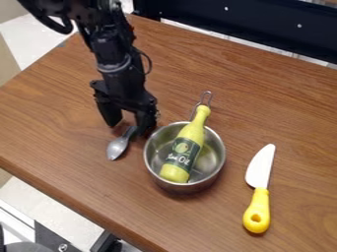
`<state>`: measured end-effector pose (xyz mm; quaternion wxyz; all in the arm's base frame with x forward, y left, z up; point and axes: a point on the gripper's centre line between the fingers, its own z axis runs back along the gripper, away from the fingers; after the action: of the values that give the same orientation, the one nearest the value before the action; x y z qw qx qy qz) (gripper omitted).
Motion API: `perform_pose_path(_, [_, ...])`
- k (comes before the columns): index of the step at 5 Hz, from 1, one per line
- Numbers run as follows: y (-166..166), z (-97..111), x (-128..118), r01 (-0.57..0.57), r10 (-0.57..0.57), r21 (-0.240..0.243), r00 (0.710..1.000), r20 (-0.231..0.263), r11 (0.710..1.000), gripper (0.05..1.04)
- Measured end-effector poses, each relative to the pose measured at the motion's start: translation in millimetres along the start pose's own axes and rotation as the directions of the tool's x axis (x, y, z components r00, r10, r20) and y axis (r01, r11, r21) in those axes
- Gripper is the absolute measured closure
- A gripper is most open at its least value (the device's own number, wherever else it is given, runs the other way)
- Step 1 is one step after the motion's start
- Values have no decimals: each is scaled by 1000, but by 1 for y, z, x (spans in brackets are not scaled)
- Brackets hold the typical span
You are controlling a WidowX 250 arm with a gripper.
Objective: Moved spoon to the upper center of the table
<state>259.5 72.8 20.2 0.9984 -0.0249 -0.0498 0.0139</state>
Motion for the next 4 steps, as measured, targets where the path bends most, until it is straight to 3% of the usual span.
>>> perform_pose_path(3, [4,-9,4,29,-29,69,1000,-4,997,127])
perform_pose_path(4, [6,-9,5,52,-52,72,999,-2,996,393])
